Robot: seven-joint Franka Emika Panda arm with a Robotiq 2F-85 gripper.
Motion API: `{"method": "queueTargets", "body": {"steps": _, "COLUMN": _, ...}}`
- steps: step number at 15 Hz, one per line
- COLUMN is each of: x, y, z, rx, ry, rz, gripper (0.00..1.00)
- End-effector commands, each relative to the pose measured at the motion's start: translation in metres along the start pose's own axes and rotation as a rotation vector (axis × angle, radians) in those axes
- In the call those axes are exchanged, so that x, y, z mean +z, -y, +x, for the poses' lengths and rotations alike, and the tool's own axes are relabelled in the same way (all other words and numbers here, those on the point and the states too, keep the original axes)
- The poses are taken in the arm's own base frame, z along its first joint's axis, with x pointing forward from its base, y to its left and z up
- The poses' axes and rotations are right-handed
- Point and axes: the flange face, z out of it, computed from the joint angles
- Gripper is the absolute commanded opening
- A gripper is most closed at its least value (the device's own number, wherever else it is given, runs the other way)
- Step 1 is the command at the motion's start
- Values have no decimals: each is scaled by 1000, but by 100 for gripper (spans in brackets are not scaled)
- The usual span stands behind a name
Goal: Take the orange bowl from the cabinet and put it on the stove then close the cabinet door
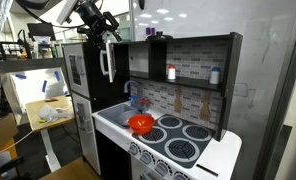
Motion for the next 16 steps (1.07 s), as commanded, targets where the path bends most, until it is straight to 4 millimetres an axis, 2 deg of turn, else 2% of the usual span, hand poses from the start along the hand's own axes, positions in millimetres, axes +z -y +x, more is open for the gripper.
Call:
{"method": "queueTargets", "body": {"steps": 1, "x": 11, "y": 4, "z": 2, "rx": -17, "ry": -17, "rz": -30, "gripper": 100}}
{"method": "queueTargets", "body": {"steps": 5, "x": 15, "y": 8, "z": 4, "rx": -20, "ry": -36, "rz": -82, "gripper": 100}}
{"method": "queueTargets", "body": {"steps": 16, "x": 1, "y": 16, "z": 0, "rx": 38, "ry": -108, "rz": -210, "gripper": 100}}
